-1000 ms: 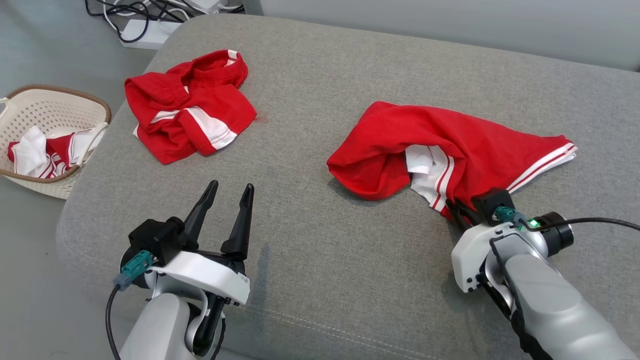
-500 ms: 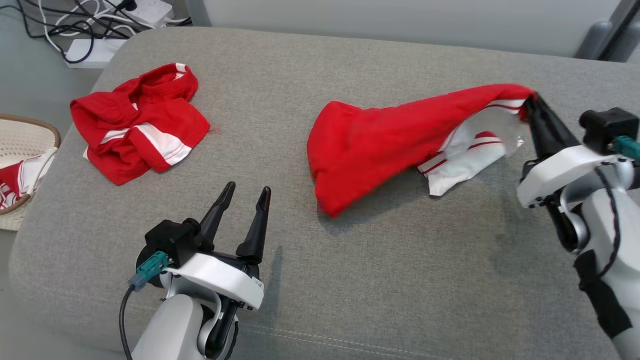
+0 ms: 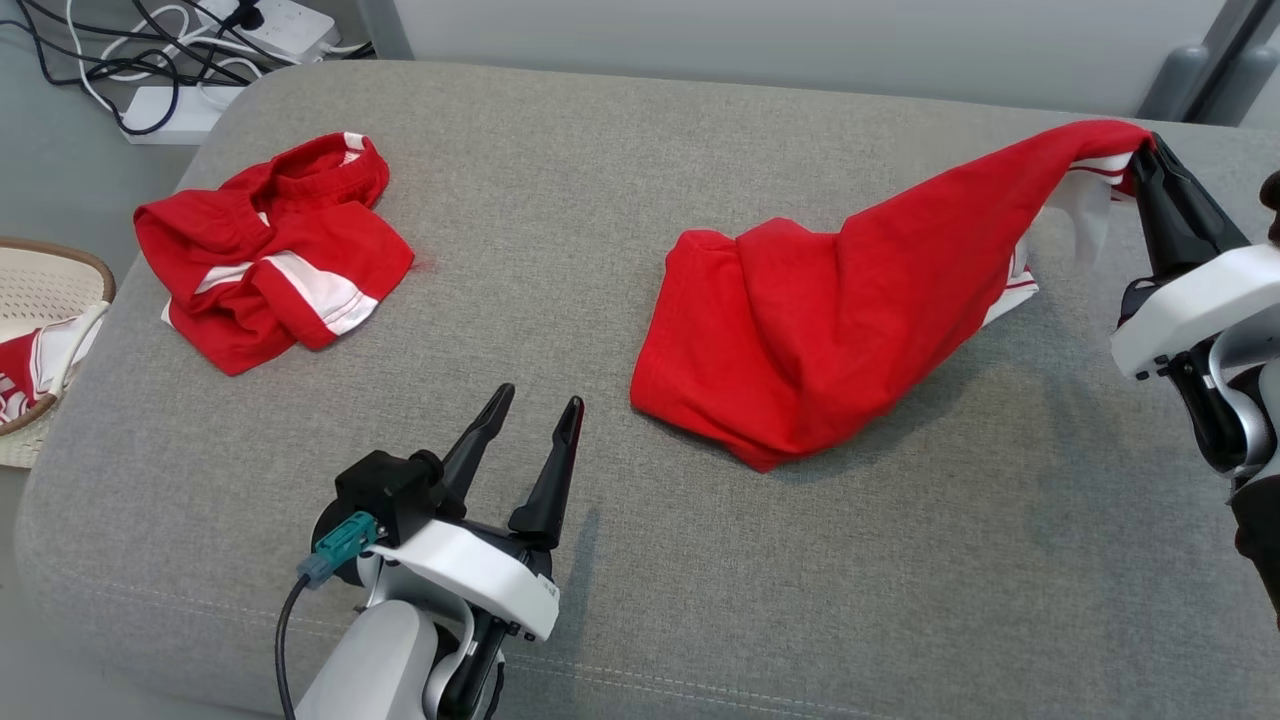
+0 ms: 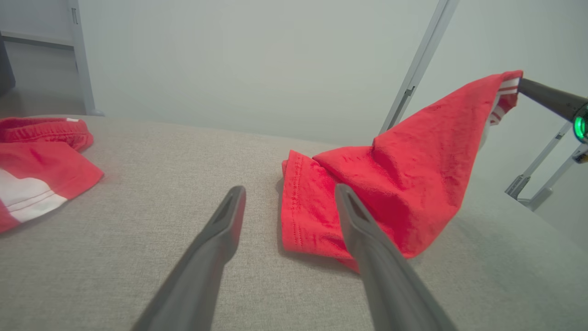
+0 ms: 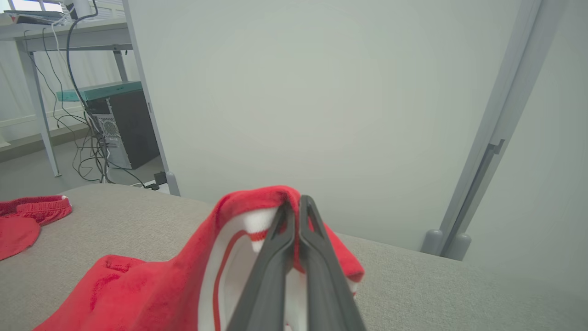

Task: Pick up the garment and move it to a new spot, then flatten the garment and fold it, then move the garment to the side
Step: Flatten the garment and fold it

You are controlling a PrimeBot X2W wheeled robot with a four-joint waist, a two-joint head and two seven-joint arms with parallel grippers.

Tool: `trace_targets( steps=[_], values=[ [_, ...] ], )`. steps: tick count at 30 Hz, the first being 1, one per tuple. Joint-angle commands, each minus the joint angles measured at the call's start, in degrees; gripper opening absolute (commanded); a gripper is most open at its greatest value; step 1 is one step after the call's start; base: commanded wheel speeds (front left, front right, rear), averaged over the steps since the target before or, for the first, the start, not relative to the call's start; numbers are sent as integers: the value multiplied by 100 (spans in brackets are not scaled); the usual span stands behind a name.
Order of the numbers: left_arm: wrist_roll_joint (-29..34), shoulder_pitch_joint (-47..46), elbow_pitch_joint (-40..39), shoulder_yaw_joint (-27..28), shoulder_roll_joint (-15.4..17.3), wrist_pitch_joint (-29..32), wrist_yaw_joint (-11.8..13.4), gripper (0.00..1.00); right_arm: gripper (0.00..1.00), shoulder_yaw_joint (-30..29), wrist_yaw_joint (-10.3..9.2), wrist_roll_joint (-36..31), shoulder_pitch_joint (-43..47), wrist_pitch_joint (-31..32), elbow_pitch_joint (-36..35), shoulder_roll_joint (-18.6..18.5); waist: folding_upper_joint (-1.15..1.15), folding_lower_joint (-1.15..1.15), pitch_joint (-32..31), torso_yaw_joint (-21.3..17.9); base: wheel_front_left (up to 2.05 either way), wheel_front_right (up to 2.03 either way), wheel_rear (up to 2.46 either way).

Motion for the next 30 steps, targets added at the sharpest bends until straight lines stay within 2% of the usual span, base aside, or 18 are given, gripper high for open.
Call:
trace_targets(
  steps=[1,3,8,12,17,22,30],
  values=[
    [-69,-52,-112,149,45,-58,-22,100,0,54,24,170,145,168,-460,-143,0,0,-28,24,0,0,0],
    [-78,-31,-99,146,45,-58,-22,100,0,39,24,251,212,260,-662,-185,0,0,-36,27,0,0,0],
    [-87,28,-84,172,42,-58,-22,100,0,-279,24,337,407,472,-1894,-388,0,0,-40,-8,0,0,0],
    [-94,35,-76,176,40,-58,-22,100,0,-704,24,207,465,614,-2721,-296,0,0,-64,-57,0,0,0],
    [-130,7,-62,129,37,-58,-22,100,0,-1318,24,-191,418,708,-3288,-237,0,0,-98,-65,0,0,0],
    [-229,31,-23,-18,36,-58,-22,100,0,-1653,24,-588,-10,881,-3421,-291,0,0,-124,-20,0,0,0],
    [-424,62,50,-239,35,-58,-22,100,0,-1197,24,-756,-318,1018,-2693,24,0,0,-124,243,0,0,0]
  ],
)
